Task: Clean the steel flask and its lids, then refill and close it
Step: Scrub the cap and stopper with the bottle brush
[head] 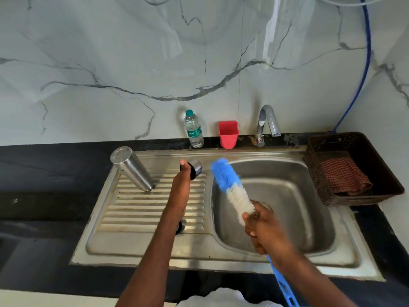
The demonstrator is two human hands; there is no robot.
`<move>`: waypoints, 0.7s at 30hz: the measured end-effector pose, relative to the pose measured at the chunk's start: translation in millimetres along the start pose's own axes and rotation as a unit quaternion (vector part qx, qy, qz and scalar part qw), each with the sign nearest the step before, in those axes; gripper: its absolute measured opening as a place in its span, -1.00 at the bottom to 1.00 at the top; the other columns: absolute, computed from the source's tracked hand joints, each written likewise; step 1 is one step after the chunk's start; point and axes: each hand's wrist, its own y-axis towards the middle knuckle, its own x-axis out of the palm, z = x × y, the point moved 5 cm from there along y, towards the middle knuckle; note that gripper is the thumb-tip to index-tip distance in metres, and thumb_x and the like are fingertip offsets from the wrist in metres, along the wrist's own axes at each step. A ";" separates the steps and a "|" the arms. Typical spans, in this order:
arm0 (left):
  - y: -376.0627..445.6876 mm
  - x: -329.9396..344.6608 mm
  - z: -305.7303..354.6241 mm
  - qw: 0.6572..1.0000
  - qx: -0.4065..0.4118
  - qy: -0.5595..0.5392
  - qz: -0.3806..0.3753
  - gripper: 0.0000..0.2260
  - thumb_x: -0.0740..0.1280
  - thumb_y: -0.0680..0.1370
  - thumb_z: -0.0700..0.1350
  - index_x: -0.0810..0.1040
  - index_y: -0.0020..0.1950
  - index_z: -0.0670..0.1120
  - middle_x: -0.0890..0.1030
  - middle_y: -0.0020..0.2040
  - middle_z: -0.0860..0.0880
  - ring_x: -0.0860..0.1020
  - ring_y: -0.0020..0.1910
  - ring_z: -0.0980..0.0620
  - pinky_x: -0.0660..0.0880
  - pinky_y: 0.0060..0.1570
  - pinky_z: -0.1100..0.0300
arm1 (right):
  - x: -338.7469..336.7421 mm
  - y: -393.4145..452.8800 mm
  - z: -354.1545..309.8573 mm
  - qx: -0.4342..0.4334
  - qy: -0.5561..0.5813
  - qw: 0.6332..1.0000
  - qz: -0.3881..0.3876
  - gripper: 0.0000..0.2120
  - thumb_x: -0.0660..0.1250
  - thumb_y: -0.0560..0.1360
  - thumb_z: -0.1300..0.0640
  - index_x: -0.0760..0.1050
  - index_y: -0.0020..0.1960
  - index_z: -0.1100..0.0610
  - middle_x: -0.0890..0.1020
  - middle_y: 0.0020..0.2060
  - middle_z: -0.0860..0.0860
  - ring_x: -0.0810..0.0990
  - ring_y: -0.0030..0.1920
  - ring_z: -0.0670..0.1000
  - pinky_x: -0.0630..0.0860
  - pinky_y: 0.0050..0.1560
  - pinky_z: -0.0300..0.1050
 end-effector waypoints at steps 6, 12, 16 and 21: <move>-26.0 35.8 -17.0 0.977 -0.089 -0.097 -0.167 0.08 -0.22 0.33 0.70 0.45 0.57 0.09 0.61 0.42 0.10 0.50 0.46 0.09 -0.20 0.54 -0.44 | -0.9 -12.3 -31.3 -0.219 -0.365 0.901 0.078 -0.43 0.23 0.68 0.18 0.20 0.62 -0.17 0.47 -0.27 -0.11 0.46 -0.27 -0.06 0.47 -0.13 -0.10; -35.3 39.6 -6.9 0.982 -0.075 -0.130 -0.117 0.05 -0.09 0.33 0.70 0.45 0.57 0.08 0.60 0.44 0.11 0.48 0.48 0.10 -0.04 0.56 -0.42 | -21.1 7.3 -38.4 -0.211 -0.343 0.915 0.034 -0.43 0.22 0.67 0.15 0.19 0.58 -0.26 0.56 -0.25 -0.07 0.62 -0.22 0.07 0.61 -0.13 0.09; -41.0 43.3 1.1 0.985 -0.080 -0.114 -0.102 -0.02 -0.17 0.40 0.60 0.51 0.52 0.04 0.62 0.41 0.07 0.53 0.43 0.10 -0.06 0.55 -0.40 | -28.3 -2.0 -32.8 -0.227 -0.405 0.885 0.023 -0.38 0.22 0.67 0.19 0.13 0.62 -0.22 0.41 -0.28 -0.12 0.50 -0.18 0.01 0.50 -0.10 -0.06; -49.6 53.6 0.8 0.995 -0.018 -0.029 -0.098 -0.26 -0.05 0.48 0.50 0.64 0.29 0.08 0.71 0.22 0.14 0.61 0.24 0.28 0.19 0.60 -0.08 | -52.9 40.4 -44.5 -0.162 -0.284 0.945 -0.028 -0.55 0.25 0.66 0.15 0.40 0.49 -0.19 0.70 -0.08 -0.02 0.63 -0.17 0.07 0.54 -0.15 -0.07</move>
